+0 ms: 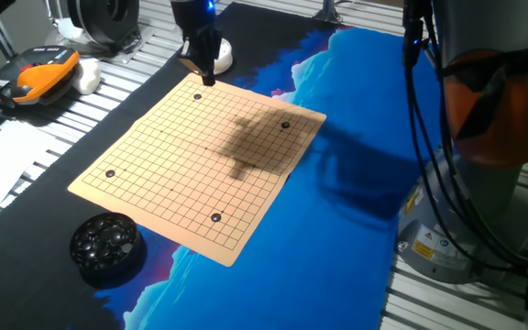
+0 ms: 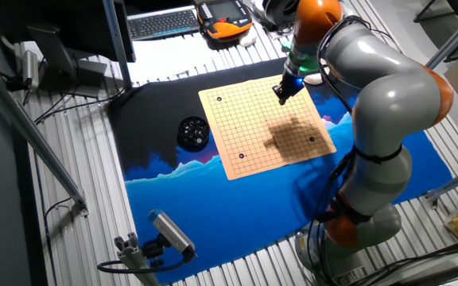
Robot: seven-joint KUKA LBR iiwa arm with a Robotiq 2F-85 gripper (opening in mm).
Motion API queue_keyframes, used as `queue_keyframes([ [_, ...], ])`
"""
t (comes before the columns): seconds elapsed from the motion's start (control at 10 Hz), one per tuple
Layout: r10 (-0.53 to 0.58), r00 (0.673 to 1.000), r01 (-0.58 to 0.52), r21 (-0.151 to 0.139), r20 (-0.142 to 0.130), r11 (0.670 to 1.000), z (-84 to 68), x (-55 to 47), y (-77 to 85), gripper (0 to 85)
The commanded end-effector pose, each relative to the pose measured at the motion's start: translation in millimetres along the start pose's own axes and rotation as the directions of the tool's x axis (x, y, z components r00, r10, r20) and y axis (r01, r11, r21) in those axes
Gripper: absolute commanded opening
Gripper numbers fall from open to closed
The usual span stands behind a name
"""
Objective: Play the first move as black on the 3-4 point in the upper right corner of the Go board
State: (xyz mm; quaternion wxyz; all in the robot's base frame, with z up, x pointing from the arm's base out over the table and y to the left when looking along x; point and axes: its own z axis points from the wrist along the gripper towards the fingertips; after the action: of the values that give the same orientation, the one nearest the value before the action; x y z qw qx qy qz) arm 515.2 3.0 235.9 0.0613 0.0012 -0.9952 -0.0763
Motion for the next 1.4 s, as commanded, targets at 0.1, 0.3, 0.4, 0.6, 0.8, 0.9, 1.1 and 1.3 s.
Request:
queue_keyframes([
  [0.1, 0.043, 0.999, -0.042, 0.014, -0.014, 0.999, 3.4, -2.6, 29.2, 0.0],
  [0.3, 0.140, 0.990, -0.140, 0.017, -0.014, 0.990, 8.2, 1.1, 81.9, 0.0],
  [0.4, 0.145, 0.989, -0.145, 0.047, -0.006, 0.988, 12.8, 4.4, 98.4, 0.0],
  [0.6, 0.178, 0.984, -0.178, 0.037, -0.004, 0.983, 25.5, 12.9, 117.4, 0.0],
  [0.8, 0.183, 0.983, -0.184, 0.061, 0.015, 0.981, 32.5, 17.5, 124.1, 0.0],
  [0.9, 0.161, 0.987, -0.161, 0.054, 0.011, 0.985, 32.5, 17.5, 124.1, 0.0],
  [1.1, 0.082, 0.995, -0.087, 0.090, 0.050, 0.992, 32.5, 17.5, 124.1, 0.0],
  [1.3, 0.042, 0.998, -0.046, 0.086, 0.049, 0.995, 32.5, 17.5, 124.1, 0.0],
])
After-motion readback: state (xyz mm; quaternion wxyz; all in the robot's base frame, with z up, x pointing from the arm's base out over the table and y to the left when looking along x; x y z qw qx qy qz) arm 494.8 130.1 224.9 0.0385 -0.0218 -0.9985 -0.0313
